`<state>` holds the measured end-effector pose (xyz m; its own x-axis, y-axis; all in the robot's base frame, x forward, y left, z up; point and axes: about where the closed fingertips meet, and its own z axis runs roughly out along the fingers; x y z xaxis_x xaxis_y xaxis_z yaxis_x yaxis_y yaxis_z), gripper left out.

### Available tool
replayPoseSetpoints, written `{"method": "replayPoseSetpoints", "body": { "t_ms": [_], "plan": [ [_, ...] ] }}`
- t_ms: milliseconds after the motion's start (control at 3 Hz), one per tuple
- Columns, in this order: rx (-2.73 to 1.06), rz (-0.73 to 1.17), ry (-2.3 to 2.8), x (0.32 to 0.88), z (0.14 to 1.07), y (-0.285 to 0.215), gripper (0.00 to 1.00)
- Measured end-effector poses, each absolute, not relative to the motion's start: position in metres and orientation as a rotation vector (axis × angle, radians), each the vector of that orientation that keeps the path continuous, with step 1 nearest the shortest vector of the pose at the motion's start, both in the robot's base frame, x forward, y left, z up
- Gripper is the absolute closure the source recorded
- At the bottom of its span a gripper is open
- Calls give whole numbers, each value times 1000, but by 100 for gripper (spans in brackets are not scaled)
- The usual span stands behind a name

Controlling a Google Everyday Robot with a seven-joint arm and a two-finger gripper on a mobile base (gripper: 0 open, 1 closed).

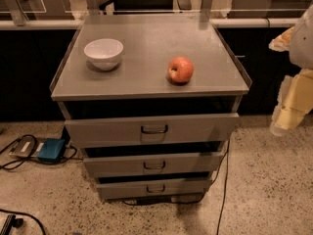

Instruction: Open middle drawer

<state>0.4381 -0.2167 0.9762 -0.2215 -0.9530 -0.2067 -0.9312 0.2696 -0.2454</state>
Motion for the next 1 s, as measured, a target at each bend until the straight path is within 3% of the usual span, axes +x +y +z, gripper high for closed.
{"method": "replayPoseSetpoints", "body": {
  "t_ms": [667,1000],
  "plan": [
    [-1708,-35,2268,429,949,-218,0],
    [-1702,120,2270,416,896,-213,0]
  ]
}}
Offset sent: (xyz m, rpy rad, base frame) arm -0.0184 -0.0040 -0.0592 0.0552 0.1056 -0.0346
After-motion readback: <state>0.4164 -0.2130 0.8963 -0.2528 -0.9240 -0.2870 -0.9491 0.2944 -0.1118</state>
